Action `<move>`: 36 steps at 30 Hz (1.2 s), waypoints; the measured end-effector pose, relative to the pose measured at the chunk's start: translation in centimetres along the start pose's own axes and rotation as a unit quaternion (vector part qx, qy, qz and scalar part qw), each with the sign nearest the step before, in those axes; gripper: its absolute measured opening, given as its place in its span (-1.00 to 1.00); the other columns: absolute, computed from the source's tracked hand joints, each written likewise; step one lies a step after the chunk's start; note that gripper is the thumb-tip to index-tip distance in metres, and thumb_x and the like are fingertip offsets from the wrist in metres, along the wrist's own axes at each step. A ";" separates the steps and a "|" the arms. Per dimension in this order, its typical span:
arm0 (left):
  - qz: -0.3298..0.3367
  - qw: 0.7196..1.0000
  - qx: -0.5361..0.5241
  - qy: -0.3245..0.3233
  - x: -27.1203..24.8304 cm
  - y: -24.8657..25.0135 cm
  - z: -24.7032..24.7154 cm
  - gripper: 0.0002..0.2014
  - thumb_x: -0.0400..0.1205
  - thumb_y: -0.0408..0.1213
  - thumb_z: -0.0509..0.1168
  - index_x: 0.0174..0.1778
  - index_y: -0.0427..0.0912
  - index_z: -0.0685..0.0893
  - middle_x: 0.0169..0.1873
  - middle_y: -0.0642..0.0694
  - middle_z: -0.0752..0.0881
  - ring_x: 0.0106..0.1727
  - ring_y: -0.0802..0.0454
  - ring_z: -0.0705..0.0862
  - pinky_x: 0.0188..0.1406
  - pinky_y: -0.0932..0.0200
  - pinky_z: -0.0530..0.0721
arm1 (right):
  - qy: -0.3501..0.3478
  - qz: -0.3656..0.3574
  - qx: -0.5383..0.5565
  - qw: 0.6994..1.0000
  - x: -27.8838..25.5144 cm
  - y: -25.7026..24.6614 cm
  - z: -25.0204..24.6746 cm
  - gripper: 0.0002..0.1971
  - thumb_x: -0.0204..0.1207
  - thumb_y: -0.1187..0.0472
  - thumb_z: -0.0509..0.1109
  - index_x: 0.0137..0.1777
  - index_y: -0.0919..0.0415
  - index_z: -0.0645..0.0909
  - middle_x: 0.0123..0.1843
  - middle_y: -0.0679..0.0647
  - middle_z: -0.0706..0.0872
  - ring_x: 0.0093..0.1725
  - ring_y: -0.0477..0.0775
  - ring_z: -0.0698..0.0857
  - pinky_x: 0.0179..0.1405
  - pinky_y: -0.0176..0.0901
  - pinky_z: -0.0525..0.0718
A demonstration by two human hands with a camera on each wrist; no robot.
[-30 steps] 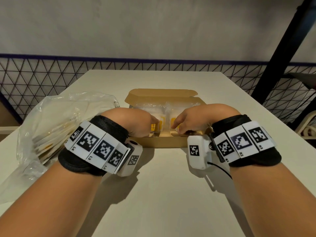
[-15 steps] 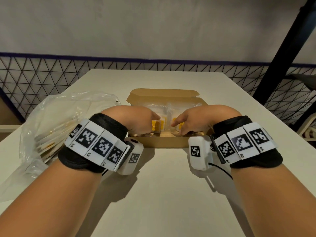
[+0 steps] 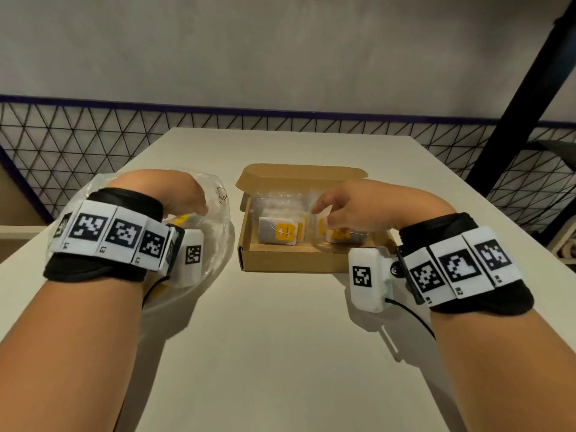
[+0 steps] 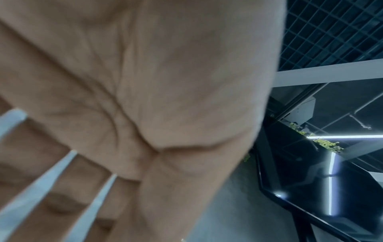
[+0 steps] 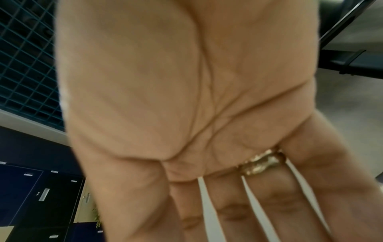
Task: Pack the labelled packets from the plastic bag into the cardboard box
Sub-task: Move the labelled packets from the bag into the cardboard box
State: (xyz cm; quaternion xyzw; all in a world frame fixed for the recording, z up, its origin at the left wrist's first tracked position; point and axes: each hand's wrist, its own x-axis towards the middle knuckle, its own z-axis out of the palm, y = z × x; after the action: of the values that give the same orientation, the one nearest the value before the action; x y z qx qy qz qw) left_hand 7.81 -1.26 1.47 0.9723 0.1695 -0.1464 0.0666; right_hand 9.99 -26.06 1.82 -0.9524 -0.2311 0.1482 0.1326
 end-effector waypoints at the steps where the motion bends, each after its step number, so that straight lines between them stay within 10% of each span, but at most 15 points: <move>1: 0.002 1.000 0.006 -0.004 0.2 -0.2 0.2 -0.69 0.67 -0.17 0.20 0.27 -0.17 0.65 0.21 -0.15 0.64 0.18 -0.11 0.58 0.20 0.08 0.56 | 0.002 -0.001 0.000 1.000 0.0 0.0 0.0 -0.65 0.58 0.11 0.28 0.35 -0.16 0.52 0.23 -0.09 0.59 0.14 -0.02 0.53 0.19 -0.10 0.53; 10: -0.009 0.993 0.047 -0.112 2.0 -0.9 1.6 -0.65 0.64 -0.21 0.22 0.35 0.05 0.59 0.31 -0.05 0.56 0.37 -0.12 0.48 0.47 -0.08 0.39 | 0.001 -0.014 -0.009 1.000 0.1 -0.2 0.0 -0.65 0.58 0.11 0.28 0.36 -0.13 0.52 0.17 -0.09 0.62 0.13 -0.05 0.56 0.21 -0.13 0.53; 17: -0.023 0.999 0.045 -0.016 0.7 -0.5 0.7 -0.84 0.58 -0.26 0.29 -0.09 -0.25 0.73 -0.32 -0.10 0.67 -0.23 -0.05 0.63 -0.13 0.09 0.63 | 0.007 -0.017 0.004 1.000 0.1 -0.1 0.1 -0.66 0.58 0.10 0.29 0.34 -0.13 0.53 0.09 -0.12 0.60 0.09 -0.05 0.57 0.09 -0.17 0.53; 24: -0.019 0.991 -0.033 0.128 -1.5 -0.4 -1.2 -0.95 0.54 -0.35 0.38 -0.19 -0.21 0.76 -0.24 -0.13 0.77 -0.03 -0.10 0.73 0.10 0.03 0.65 | 0.020 -0.023 0.000 1.000 0.0 -0.3 0.0 -0.67 0.59 0.12 0.28 0.34 -0.12 0.54 0.15 -0.08 0.63 0.13 -0.02 0.59 0.18 -0.10 0.58; 36: 0.027 0.977 -0.122 0.170 -2.4 -0.9 -2.1 -0.83 0.44 -0.48 0.42 -0.25 -0.18 0.57 -0.36 -0.13 0.71 -0.32 0.00 0.65 -0.44 0.22 0.44 | 0.024 -0.032 0.010 0.999 0.0 -0.5 0.1 -0.68 0.60 0.13 0.27 0.34 -0.11 0.53 0.09 -0.12 0.59 0.10 -0.04 0.57 0.07 -0.19 0.53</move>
State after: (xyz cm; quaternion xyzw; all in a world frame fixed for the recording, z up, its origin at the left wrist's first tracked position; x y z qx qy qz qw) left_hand 5.92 -0.74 4.11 0.9719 0.1682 0.0448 0.1588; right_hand 9.79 -25.59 1.87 -0.9465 -0.2566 0.1230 0.1522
